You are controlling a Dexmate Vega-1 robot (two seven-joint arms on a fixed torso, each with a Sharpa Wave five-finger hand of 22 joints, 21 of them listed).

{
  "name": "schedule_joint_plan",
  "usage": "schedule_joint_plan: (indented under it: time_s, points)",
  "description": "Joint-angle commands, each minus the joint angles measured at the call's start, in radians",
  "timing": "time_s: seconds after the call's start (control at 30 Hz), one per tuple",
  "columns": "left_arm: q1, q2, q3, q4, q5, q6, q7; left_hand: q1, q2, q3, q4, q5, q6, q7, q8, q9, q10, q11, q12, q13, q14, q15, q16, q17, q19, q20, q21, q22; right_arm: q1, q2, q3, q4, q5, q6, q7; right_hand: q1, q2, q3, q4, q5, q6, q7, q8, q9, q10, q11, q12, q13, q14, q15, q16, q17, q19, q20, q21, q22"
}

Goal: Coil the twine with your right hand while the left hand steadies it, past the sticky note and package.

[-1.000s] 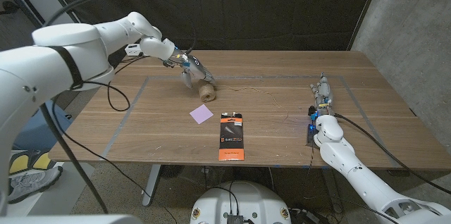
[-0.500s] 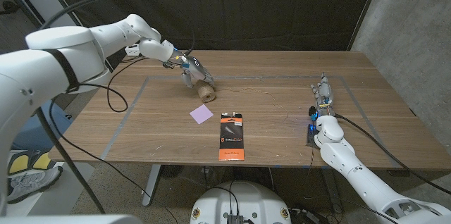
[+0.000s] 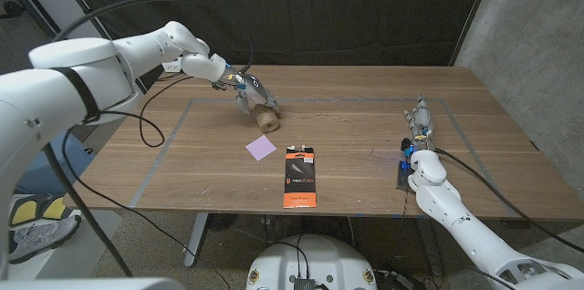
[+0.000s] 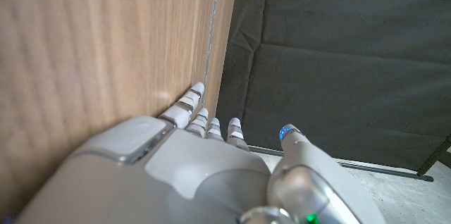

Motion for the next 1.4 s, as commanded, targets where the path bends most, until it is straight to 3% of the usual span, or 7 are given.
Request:
schedule_joint_plan:
  time_s: [0.03, 0.27, 0.57, 0.77, 1.4]
  points:
    - [0.061, 0.078, -0.069, -0.133, -0.012, 0.054, -0.041, 0.01, -0.001, -0.007, 0.003, 0.004, -0.001, 0.0, 0.0, 0.004, -0.008, 0.004, 0.008, 0.008, -0.004, 0.002, 0.007, 0.007, -0.007, 0.003, -0.001, 0.005, -0.009, -0.001, 0.005, 0.012, 0.008, 0.004, -0.002, -0.009, 0.001, 0.01, 0.0, -0.002, -0.01, -0.002, 0.007, 0.002, -0.013, 0.001, 0.009, 0.002, -0.002, 0.001, 0.003, 0.004, 0.004, 0.003, 0.005, 0.003]
    - [0.147, 0.17, -0.157, -0.277, -0.007, 0.108, -0.048, 0.009, 0.001, -0.022, 0.007, 0.003, 0.028, -0.006, 0.017, 0.012, 0.007, 0.0, 0.031, 0.023, 0.013, -0.005, 0.022, 0.02, 0.001, 0.004, 0.003, 0.007, -0.013, -0.003, 0.007, 0.009, 0.011, 0.004, 0.003, -0.01, 0.001, 0.011, 0.001, -0.002, -0.01, -0.003, 0.008, 0.002, -0.012, 0.001, 0.009, 0.002, -0.002, 0.001, 0.004, 0.004, 0.005, 0.003, 0.005, 0.003]
    - [0.214, 0.22, -0.244, -0.347, 0.031, 0.133, -0.016, 0.022, 0.011, -0.046, 0.007, 0.001, 0.093, -0.012, 0.055, 0.027, 0.045, -0.011, 0.083, 0.06, 0.071, -0.019, 0.068, 0.053, 0.032, 0.007, 0.017, 0.012, -0.014, -0.004, 0.007, 0.006, 0.015, 0.002, 0.01, -0.011, 0.001, 0.012, 0.001, -0.002, -0.01, -0.002, 0.008, 0.002, -0.011, 0.001, 0.01, 0.002, -0.002, 0.001, 0.004, 0.004, 0.005, 0.002, 0.006, 0.003]
    - [0.228, 0.219, -0.27, -0.334, 0.056, 0.123, 0.032, 0.063, 0.024, -0.082, 0.0, -0.002, 0.196, -0.032, 0.125, 0.058, 0.122, -0.031, 0.168, 0.128, 0.163, -0.05, 0.164, 0.124, 0.103, -0.002, 0.047, 0.022, -0.013, -0.006, 0.004, 0.002, 0.016, -0.002, 0.015, -0.012, 0.001, 0.012, 0.001, -0.002, -0.011, -0.002, 0.008, 0.002, -0.011, 0.001, 0.01, 0.002, -0.001, 0.001, 0.005, 0.004, 0.006, 0.001, 0.006, 0.003]
    - [0.245, 0.22, -0.304, -0.341, 0.064, 0.138, 0.033, 0.091, 0.024, -0.103, -0.002, 0.001, 0.214, -0.039, 0.153, 0.076, 0.134, -0.033, 0.198, 0.164, 0.171, -0.059, 0.209, 0.167, 0.118, -0.003, 0.056, 0.028, -0.014, -0.007, 0.006, -0.001, 0.017, -0.003, 0.014, -0.015, 0.001, 0.013, 0.002, -0.002, -0.011, -0.002, 0.009, 0.002, -0.011, 0.002, 0.011, 0.002, -0.001, 0.0, 0.005, 0.004, 0.007, 0.002, 0.006, 0.003]
